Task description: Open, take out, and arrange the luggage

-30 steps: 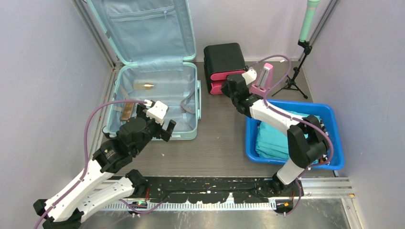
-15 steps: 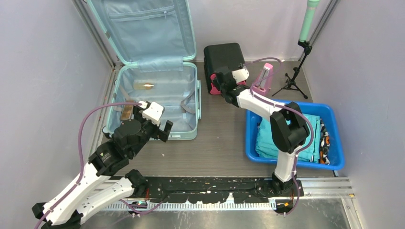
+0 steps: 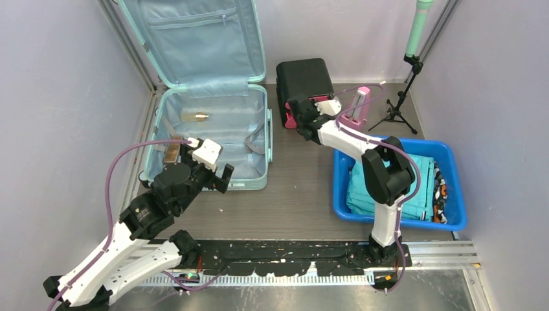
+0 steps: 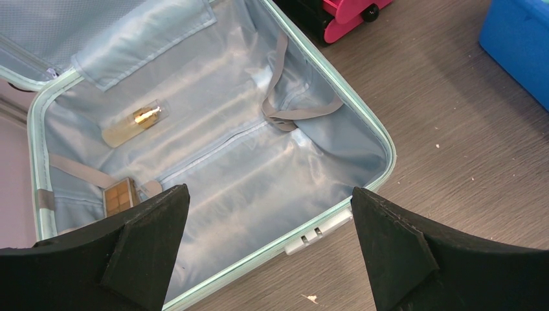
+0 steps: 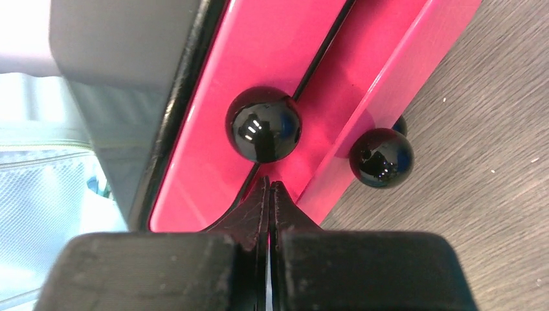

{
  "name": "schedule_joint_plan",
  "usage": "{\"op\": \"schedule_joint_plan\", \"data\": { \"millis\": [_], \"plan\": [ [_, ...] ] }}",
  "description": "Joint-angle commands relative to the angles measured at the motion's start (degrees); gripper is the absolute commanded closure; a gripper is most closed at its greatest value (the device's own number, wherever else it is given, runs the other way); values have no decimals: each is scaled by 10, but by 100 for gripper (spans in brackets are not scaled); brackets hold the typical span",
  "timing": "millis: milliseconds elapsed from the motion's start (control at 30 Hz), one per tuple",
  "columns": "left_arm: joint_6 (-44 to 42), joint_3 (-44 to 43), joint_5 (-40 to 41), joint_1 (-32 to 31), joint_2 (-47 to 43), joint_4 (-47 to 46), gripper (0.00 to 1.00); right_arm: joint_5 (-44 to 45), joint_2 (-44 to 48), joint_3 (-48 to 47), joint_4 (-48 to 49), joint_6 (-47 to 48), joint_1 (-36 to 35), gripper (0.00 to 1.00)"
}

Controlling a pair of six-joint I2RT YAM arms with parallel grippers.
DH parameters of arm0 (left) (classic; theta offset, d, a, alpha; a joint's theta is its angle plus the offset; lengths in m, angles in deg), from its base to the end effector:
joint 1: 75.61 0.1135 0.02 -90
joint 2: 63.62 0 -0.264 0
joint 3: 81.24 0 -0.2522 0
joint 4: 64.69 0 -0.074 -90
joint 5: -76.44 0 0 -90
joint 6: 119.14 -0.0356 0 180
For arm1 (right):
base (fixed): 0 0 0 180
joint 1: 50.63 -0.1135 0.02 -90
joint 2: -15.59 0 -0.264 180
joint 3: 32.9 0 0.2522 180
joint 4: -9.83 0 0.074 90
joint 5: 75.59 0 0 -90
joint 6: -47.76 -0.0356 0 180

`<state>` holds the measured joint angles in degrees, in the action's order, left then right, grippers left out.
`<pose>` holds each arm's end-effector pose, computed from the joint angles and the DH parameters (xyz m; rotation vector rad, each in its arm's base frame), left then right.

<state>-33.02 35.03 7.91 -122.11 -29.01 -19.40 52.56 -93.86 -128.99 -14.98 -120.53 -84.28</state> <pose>0.0961 -0.0824 0.3563 0.5395 1.7555 -0.1752 0.3730 0.2219 0.2411 1.1125 1.7903 0.4348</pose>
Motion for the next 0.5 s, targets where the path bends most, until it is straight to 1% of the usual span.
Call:
{"op": "schedule_joint_plan", "data": {
  "millis": [0, 133, 233, 300, 333, 400, 467],
  "plan": [
    [-3, 1, -4, -1, 0, -31, 0, 54, -25, -46, -6, -4, -4, 100],
    [-3, 0, -5, -1, 1, -30, 0, 55, -44, -78, -77, -9, -3, 100],
    [-3, 0, -3, -1, 0, -30, 0, 47, -31, -57, -56, -4, -5, 100],
    [-4, 1, -4, -1, 0, -31, 0, 58, -30, -57, -62, 4, -13, 100],
    [-4, 0, -4, -1, 0, -31, 0, 63, -31, -71, -74, 1, -17, 100],
    [-4, -1, -2, -1, 1, -28, 0, 73, -41, -90, -134, -13, -19, 100],
    [-4, 0, 0, -1, 1, -27, 0, 75, -42, -90, -148, -23, -20, 100]
  ]
}}
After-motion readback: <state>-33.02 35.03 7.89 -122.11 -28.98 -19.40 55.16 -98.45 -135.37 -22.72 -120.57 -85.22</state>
